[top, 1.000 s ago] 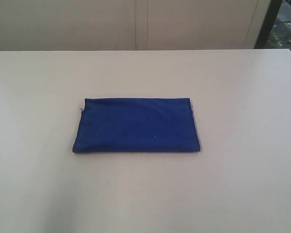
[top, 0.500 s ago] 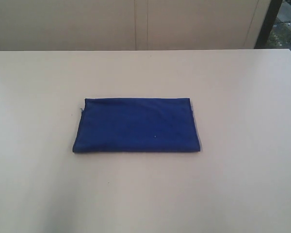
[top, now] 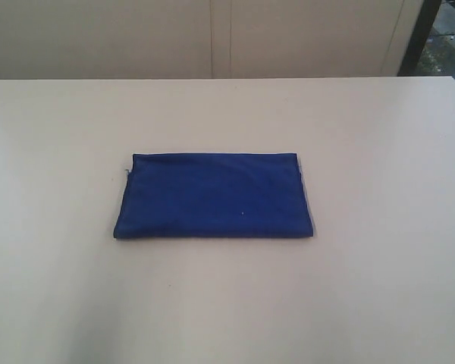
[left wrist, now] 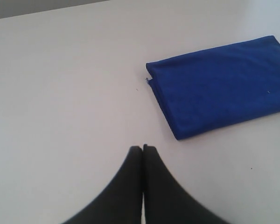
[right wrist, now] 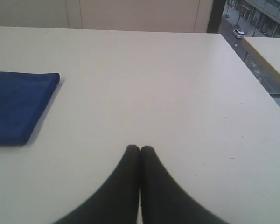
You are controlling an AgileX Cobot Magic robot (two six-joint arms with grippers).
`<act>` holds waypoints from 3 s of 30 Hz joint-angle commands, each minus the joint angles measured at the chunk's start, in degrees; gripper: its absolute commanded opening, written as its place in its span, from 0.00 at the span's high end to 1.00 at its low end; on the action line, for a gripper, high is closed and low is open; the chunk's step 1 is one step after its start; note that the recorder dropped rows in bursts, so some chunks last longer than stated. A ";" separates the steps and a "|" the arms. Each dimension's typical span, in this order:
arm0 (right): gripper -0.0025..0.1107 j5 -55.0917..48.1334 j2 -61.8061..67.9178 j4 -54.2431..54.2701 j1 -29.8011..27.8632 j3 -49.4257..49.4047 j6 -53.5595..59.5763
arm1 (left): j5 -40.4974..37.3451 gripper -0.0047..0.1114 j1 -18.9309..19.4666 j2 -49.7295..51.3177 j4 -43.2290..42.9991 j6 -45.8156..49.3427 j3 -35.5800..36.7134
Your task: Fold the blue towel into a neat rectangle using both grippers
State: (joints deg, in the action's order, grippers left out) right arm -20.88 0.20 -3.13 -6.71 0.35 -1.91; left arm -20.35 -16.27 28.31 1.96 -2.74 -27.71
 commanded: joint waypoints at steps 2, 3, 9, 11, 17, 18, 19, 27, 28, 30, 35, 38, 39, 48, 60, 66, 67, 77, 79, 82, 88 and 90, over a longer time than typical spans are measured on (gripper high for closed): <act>0.98 0.79 -0.20 0.16 -0.24 -0.35 0.27 | -0.26 0.96 0.14 -0.37 0.60 -0.03 0.25; 0.98 0.91 -0.20 0.16 -0.24 -0.35 0.27 | -0.26 0.96 0.14 -0.37 0.60 -0.03 0.25; 0.98 0.91 -0.20 0.16 -0.24 -0.35 0.27 | -0.26 0.96 0.14 -0.37 0.60 -0.03 0.25; 0.98 0.91 -0.20 0.16 -0.24 -0.35 0.27 | -0.26 0.96 0.14 -0.37 0.60 -0.03 0.25; 0.98 0.91 -0.20 0.16 -0.24 -0.35 0.27 | -0.26 0.96 0.14 -0.37 0.60 -0.03 0.25; 0.98 0.91 -0.20 0.16 -0.24 -0.35 0.27 | -0.26 0.96 0.14 -0.49 0.60 0.02 0.25; 0.98 0.91 -0.20 0.16 -0.24 -0.35 0.27 | -0.26 0.96 0.14 -0.60 0.60 0.02 0.25; 0.98 0.91 -0.20 0.16 -0.24 -0.35 0.27 | -0.26 0.96 0.51 -6.92 0.60 0.02 0.25; 0.98 0.91 -0.20 0.16 -0.24 -0.35 0.27 | -0.26 0.96 1.02 -8.00 0.60 0.02 0.25; 0.98 0.91 -0.20 0.16 -0.24 -0.35 0.27 | -0.26 0.96 2.33 -10.04 0.60 0.02 0.25; 0.98 0.91 -0.20 0.16 -0.24 -0.35 0.27 | -1.39 0.96 6.03 -14.36 0.60 0.02 0.25; 0.98 0.91 -0.20 0.16 -0.24 -0.35 0.27 | -3.73 0.96 8.47 -16.87 0.60 0.02 0.39; 0.98 0.91 -0.20 0.16 -0.24 -0.35 0.27 | -4.65 0.96 9.19 -17.90 0.60 0.02 0.68; 0.98 0.91 -0.20 0.16 -0.24 -0.35 0.27 | -4.94 0.96 13.61 -24.61 0.60 -0.20 8.11; 0.98 0.91 -0.20 0.16 -0.24 -0.35 0.27 | 5.18 0.96 13.61 -28.31 0.60 -1.71 22.77; 0.98 0.91 -0.20 0.16 -0.24 -0.35 0.27 | 6.07 0.96 13.61 -28.31 0.60 -1.71 26.36; 0.98 0.91 -0.20 0.16 -0.24 -0.35 0.27 | 5.69 0.96 13.61 -28.31 0.60 -1.71 26.81; 0.98 0.91 -0.20 0.16 -0.24 -0.35 0.27 | 5.26 0.96 13.61 -28.31 0.60 -1.71 27.71; 0.98 0.91 -0.20 0.16 -0.24 -0.35 0.27 | 5.26 0.96 13.61 -28.31 0.60 -1.71 27.71; 0.98 0.91 -0.20 0.16 -0.24 -0.35 0.27 | 5.26 0.96 13.61 -28.31 0.60 -1.71 27.71; 0.98 0.91 -0.20 0.16 -0.24 -0.35 0.27 | 5.36 0.96 13.61 -28.31 0.60 -0.62 27.71; 0.98 0.91 -0.20 0.16 -0.24 -0.35 0.27 | 5.36 0.96 13.61 -28.31 0.60 -0.05 27.71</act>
State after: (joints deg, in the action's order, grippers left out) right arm -20.88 0.20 -2.86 -6.71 0.27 -1.91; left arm -14.95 -2.71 0.30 1.96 -3.45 -0.26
